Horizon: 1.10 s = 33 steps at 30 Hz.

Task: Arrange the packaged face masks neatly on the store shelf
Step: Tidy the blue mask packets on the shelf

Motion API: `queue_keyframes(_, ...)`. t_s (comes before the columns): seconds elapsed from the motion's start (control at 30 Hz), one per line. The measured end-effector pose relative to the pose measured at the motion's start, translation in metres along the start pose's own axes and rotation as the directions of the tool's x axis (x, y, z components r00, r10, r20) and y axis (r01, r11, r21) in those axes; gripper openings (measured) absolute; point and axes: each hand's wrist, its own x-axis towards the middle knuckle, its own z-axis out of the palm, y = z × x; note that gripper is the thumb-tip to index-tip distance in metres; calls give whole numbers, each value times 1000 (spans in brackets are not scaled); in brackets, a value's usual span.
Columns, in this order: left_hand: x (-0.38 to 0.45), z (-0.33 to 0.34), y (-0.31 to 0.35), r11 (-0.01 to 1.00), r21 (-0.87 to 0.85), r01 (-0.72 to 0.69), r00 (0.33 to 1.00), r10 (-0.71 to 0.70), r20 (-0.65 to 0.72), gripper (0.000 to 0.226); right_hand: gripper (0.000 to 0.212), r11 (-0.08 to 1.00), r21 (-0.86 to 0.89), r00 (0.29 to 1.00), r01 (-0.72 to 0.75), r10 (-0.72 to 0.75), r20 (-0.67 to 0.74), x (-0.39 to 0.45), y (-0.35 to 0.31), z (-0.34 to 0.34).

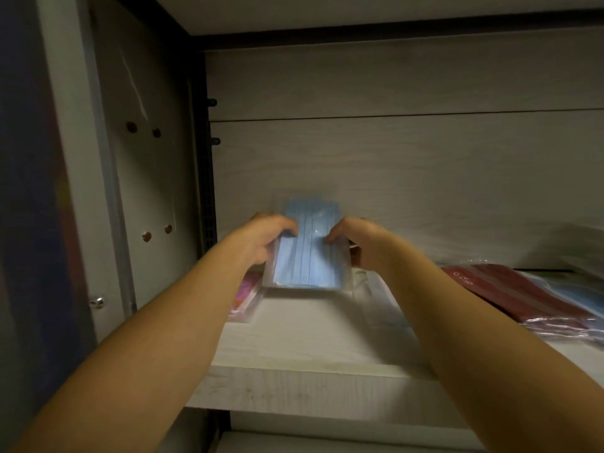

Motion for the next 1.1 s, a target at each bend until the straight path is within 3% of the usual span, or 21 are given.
queue_keyframes(0.07, 0, 0, -5, 986, 138, 94, 995, -98, 21, 27, 28, 991, -106, 997, -77, 79, 15, -3, 3, 2)
queue_keyframes(0.17, -3, 2, -8, 907, 407, 111, 994, -108, -32, 12, 23, 954, -258, 987, -155, 162, 6, -4, 3, 7)
queue_keyframes(0.27, -4, 1, -9, 793, 605, 69, 997, -72, -19, 28, 29, 890, -407, 976, -204, 214, -21, -12, 2, 9)
queue_keyframes(0.43, -17, 8, -12, 635, 763, 120, 986, -168, -15, 24, 42, 761, -614, 969, -211, 245, -29, -25, 3, 11)
queue_keyframes(0.5, -22, 12, -9, 546, 831, 104, 981, -196, 6, 36, 32, 695, -694, 962, -187, 272, 13, -29, 0, 11)
queue_keyframes(0.67, -44, 21, 0, 436, 900, -23, 992, -105, 76, 46, 28, 616, -783, 968, -88, 239, 79, -40, -4, 10)
queue_keyframes(0.73, -49, 24, 2, 429, 903, -35, 992, -94, 83, 50, 30, 643, -764, 975, -51, 197, 100, -41, -7, 11)
queue_keyframes(0.87, -55, 25, 6, 512, 859, 5, 993, -105, 57, 51, 67, 553, -824, 978, -123, 209, -5, -48, -17, 16)
queue_keyframes(0.97, -58, 22, 5, 570, 821, 31, 994, -104, 35, 58, 71, 587, -797, 981, -142, 192, -32, -52, -17, 20)
queue_keyframes(1.1, -59, 20, -2, 623, 782, 21, 997, -76, 34, 51, 72, 603, -779, 979, -171, 191, -67, -51, -14, 19)
